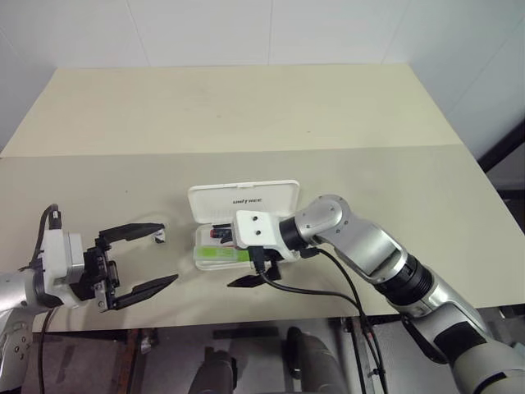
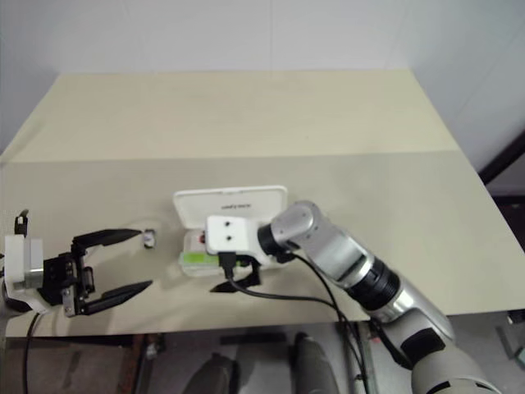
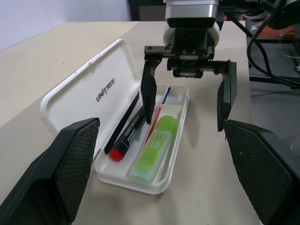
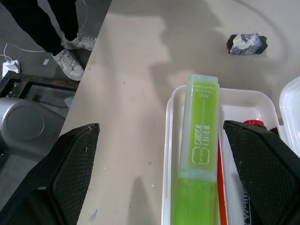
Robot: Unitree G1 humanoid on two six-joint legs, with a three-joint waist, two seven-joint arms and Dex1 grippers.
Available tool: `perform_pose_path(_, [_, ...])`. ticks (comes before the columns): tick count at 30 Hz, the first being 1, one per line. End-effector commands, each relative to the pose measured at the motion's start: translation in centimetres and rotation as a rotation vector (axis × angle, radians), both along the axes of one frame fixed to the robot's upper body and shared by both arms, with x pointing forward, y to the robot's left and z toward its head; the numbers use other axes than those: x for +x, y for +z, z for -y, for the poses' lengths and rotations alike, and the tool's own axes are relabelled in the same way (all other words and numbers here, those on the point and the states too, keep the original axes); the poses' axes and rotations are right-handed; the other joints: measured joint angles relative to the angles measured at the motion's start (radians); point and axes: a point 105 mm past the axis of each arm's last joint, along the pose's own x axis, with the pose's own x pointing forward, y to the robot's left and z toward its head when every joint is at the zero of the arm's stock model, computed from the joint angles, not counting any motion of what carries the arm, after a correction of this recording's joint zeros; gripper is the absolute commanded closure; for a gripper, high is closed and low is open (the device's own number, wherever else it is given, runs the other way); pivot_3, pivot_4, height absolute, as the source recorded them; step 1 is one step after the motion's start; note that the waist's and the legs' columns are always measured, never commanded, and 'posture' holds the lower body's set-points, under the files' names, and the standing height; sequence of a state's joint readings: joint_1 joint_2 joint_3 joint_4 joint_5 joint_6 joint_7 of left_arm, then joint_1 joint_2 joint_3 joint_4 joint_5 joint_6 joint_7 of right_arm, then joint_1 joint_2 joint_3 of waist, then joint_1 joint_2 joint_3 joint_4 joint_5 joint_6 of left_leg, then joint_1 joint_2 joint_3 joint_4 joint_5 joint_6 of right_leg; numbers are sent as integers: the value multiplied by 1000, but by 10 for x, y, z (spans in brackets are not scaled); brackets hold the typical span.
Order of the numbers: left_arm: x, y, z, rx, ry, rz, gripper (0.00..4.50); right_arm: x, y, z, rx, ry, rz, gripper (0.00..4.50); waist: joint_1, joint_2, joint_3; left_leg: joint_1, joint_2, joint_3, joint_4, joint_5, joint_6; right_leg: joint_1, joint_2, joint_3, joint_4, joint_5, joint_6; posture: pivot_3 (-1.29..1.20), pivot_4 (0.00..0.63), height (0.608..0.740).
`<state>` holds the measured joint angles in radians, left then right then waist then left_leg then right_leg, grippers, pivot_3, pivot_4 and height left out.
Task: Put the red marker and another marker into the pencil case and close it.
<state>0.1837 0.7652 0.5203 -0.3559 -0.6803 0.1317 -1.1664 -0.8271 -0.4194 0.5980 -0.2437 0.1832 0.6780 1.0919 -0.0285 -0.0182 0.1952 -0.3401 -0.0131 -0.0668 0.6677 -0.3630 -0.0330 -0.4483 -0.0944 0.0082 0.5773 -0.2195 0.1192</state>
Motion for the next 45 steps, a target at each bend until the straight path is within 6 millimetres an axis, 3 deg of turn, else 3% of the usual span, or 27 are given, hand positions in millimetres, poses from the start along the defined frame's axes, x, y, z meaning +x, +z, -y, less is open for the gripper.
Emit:
perform_pose_path(1, [-3,7,-9,8,51,32,0,-4,15,0,66,12,23,27,0,0,0,0,0,0,0,0,0,0,0,0,0,0,0,0,150,740])
perform_pose_path(7, [-8,12,-23,-25,158,39,0,-8,23,-10,149,11,-7,27,-3,0,0,0,0,0,0,0,0,0,0,0,0,0,0,0,150,740])
perform_pose_path(11, [-16,5,-23,-70,237,32,0,-7,27,-5,181,-17,-34,27,0,0,0,0,0,0,0,0,0,0,0,0,0,0,0,0,150,740])
perform_pose_path(17, [-17,-15,-27,-165,465,-13,0,-10,44,28,278,-31,-94,27,8,-1,-1,0,0,-1,0,-1,2,1,-1,0,-2,0,0,0,150,740])
perform_pose_path(23, [2,-29,-49,-183,721,12,0,-3,38,62,286,-109,-83,27,9,-2,-1,2,0,-1,0,-2,2,3,0,-1,-2,0,-1,0,150,740])
perform_pose_path(27, [10,-41,-55,-169,792,-40,0,4,37,73,292,-191,-66,27,1,-2,-1,4,0,0,2,-1,2,3,0,0,-1,0,-1,0,150,740])
perform_pose_path(32, [30,-48,-54,-181,807,-68,0,11,36,80,313,-276,-56,27,4,-2,-1,5,0,0,3,0,1,3,1,0,2,-1,-1,0,150,740])
perform_pose_path(39, [59,-51,-29,-220,683,-95,0,10,33,81,333,-345,-57,27,17,-3,-2,4,-1,-1,7,-1,1,3,0,0,7,0,-1,0,150,740])
perform_pose_path(45, [72,-59,-17,-220,629,-152,0,10,32,84,336,-383,-48,27,19,-3,-2,4,-1,-1,7,-1,1,3,0,0,7,0,-1,0,150,740])
